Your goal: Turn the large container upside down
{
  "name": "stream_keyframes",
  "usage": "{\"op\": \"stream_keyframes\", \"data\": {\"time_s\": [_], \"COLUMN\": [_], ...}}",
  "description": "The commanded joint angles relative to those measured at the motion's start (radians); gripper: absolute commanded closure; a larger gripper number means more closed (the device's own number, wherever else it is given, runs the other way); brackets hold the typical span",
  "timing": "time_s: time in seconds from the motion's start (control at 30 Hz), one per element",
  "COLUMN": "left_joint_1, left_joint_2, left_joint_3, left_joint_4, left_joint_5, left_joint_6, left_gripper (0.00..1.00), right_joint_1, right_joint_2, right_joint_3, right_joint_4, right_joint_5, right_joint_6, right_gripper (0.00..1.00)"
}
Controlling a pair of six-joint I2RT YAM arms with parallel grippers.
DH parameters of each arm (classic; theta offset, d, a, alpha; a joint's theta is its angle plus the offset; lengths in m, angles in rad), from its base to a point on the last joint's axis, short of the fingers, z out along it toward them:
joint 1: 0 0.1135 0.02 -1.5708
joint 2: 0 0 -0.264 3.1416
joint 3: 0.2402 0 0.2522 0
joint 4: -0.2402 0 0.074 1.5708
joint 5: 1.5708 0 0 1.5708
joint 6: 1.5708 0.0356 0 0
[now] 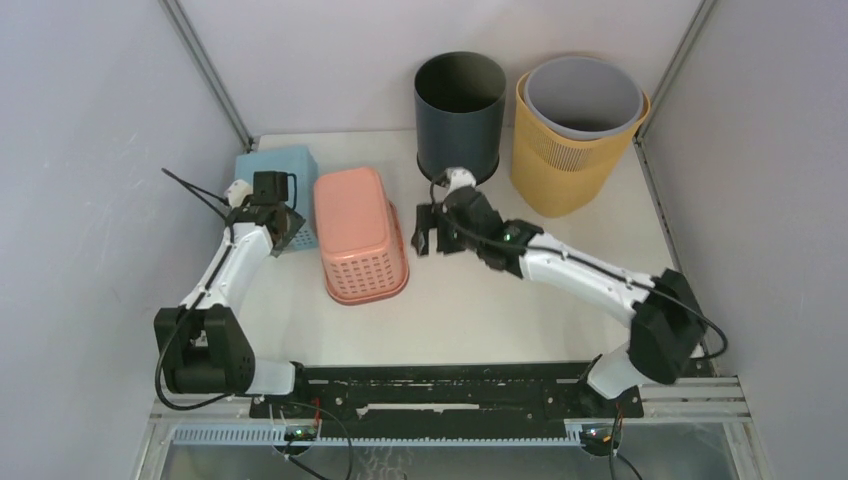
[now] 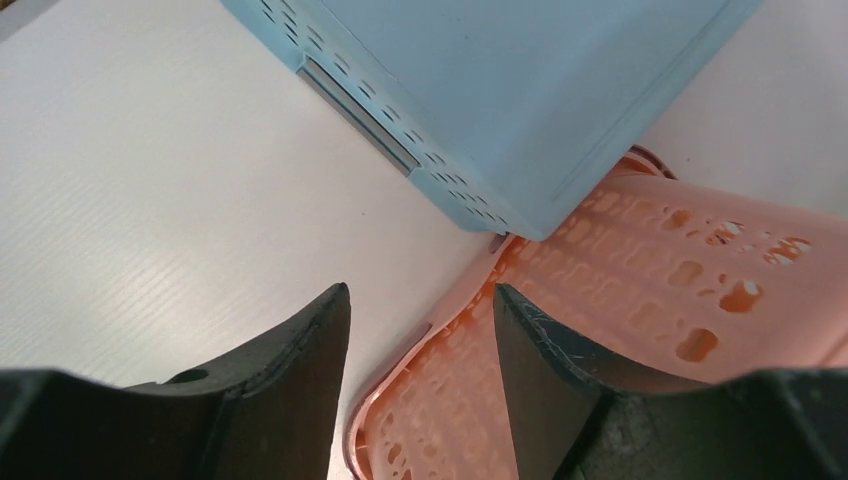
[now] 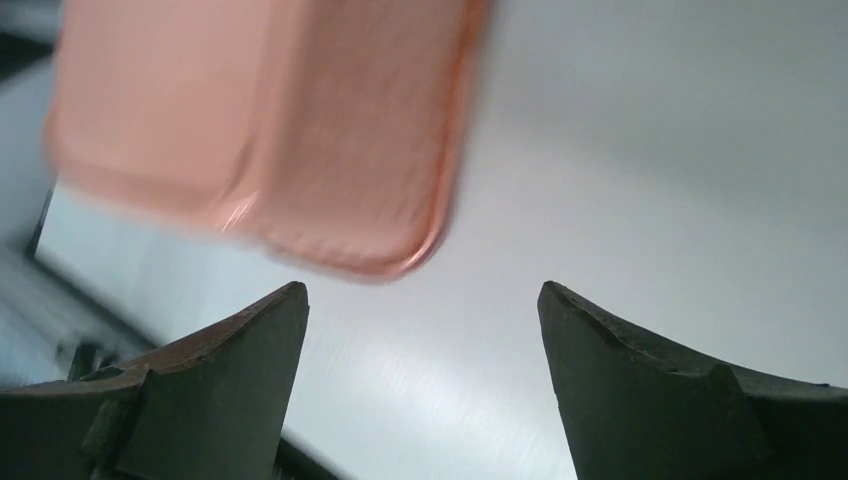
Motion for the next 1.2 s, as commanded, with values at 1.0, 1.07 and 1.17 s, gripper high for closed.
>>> {"op": "stream_keyframes", "data": {"time_s": [1.0,1.07,1.17], "left_joint_1": [0.191,0.193,0.209], "left_joint_2": [0.435,0.433,0.439], "left_joint_3": [0.354,0.362,0.361], "left_joint_4": [0.041,0.054,0.117], "left_joint_5": [0.021,0.008,0.035], "left_joint_6": [-0.028,-0.017,0.003], "left_gripper": [0.44,0.44,0.44], "right_joint_1": [0.054,0.051,0.064], "right_joint_2": [0.958,0.915,0.787], "right_joint_3": [1.108,1.077,0.911], "right_joint_4": [-0.061,-0.043,0.032], "right_joint_5": [-0.093,-0.103,-0.127], "right_joint_6": [0.041,-0.01,-0.055], "right_gripper": [0.07,0.07,0.06]}}
